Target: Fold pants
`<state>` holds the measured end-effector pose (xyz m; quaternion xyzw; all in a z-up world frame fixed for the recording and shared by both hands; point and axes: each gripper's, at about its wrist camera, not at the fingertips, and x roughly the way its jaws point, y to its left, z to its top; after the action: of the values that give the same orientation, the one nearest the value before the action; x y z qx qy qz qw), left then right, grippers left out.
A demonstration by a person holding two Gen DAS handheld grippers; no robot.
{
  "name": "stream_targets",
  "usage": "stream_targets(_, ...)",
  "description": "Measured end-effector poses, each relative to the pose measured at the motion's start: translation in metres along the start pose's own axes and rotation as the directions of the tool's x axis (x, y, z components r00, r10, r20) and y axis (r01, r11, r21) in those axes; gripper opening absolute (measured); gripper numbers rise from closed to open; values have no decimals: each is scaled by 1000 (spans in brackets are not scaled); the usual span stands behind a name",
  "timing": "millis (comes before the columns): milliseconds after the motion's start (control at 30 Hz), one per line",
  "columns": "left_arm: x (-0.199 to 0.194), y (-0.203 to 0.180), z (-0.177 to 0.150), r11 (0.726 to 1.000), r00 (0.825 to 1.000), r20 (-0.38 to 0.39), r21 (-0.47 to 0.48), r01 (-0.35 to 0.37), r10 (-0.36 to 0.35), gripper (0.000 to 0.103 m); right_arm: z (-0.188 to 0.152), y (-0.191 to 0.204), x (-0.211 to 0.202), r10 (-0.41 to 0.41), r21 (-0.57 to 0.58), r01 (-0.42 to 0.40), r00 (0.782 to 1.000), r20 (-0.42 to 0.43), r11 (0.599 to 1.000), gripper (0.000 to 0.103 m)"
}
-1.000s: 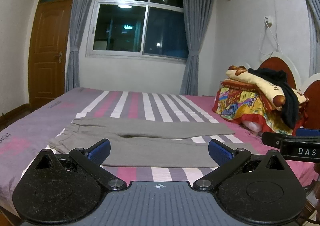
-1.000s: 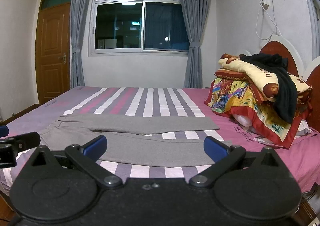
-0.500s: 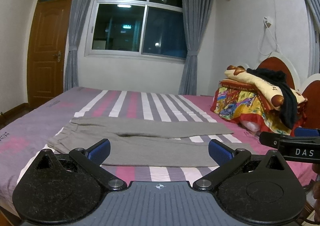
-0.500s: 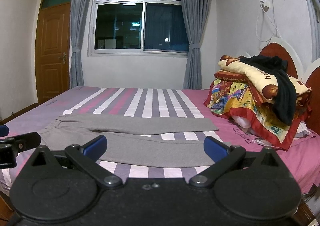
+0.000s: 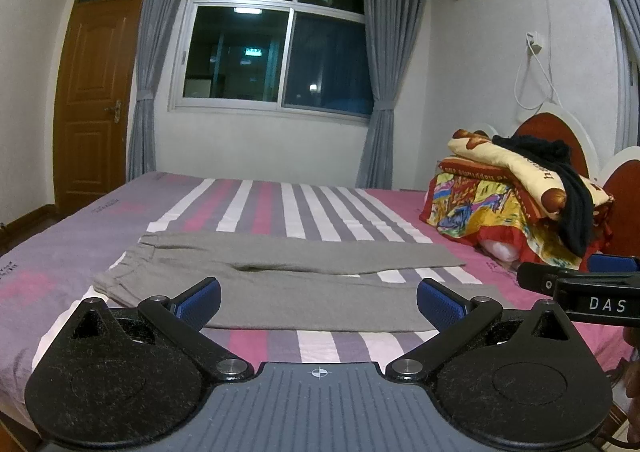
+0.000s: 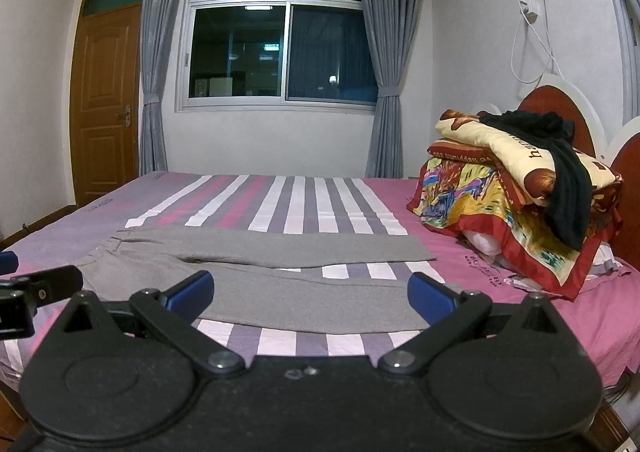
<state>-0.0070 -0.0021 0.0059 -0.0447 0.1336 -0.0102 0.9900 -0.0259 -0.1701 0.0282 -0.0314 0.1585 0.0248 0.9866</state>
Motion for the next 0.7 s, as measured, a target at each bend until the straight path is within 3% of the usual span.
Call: stream_targets(700, 0, 0, 0, 1000, 1000, -1, -2, 2, -2, 103, -2, 0, 0, 0, -1, 0, 1000, 1, 1000, 103)
